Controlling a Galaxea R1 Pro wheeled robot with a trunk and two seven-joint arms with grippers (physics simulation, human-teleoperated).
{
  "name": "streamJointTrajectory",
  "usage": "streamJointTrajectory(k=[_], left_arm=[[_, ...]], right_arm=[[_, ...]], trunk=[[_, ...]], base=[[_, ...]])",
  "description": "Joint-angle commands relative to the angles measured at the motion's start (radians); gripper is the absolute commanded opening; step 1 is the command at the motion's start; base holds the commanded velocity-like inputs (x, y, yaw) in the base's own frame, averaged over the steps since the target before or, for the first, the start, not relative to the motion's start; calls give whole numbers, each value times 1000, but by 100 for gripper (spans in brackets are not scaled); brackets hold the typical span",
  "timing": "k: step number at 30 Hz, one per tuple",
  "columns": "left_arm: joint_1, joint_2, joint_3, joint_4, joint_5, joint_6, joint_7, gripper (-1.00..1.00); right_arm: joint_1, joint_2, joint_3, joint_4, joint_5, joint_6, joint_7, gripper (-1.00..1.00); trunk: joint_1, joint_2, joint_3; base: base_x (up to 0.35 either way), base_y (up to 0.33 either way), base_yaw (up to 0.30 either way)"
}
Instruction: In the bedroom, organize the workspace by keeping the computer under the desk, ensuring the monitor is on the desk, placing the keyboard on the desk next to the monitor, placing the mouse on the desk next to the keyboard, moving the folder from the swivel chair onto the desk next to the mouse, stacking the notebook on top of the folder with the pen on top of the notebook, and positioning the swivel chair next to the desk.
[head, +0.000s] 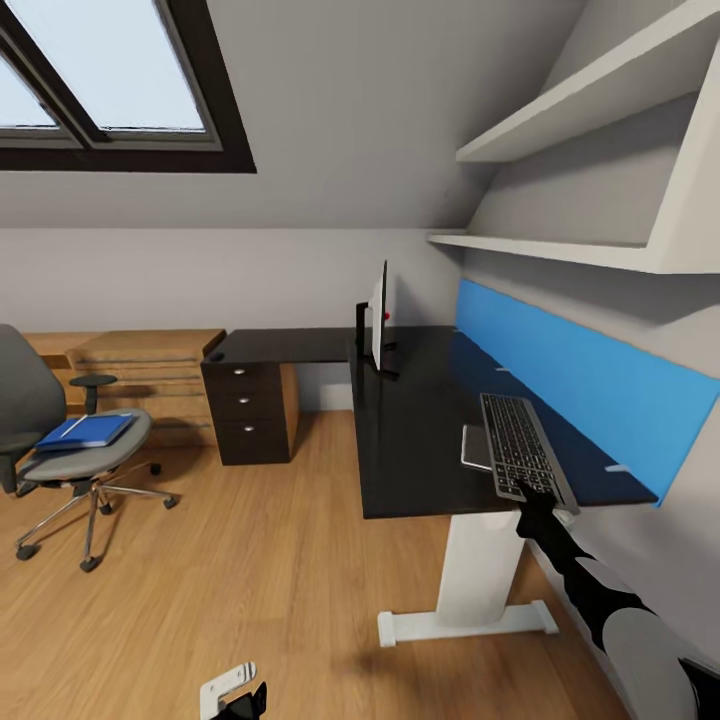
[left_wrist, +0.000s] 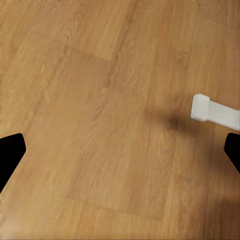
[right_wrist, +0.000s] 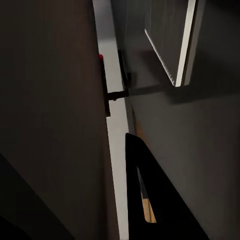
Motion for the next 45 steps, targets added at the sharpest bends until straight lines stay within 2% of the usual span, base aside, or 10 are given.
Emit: streamJointTrajectory(k=[1,6,10,17,45], left_arm=[[0,0,0,0,7,-1,2,100],[0,0,0,0,8,-1,3,100],[0,0,0,0,9,-1,3,100],[0,0,0,0,9,-1,3,100],[-1,1,0,1,9,-1,3,100]], right_arm=[[-1,0,-4,1,-6,8,0,-100],[-1,3,-4,1,-7,-3,1,-100],[-1,5,-4,1,-8,-47,1,-100],[-1,8,-4,2,-10,-78,1,-100],[-1,9,-4,2,-7,-83,1,-100]], trunk=[[-4,7,2],[-4,7,2],[-4,7,4],[-4,7,11],[-4,7,43]], base=[[0,0,0],[0,0,1],[0,0,76],[0,0,148],[0,0,170]])
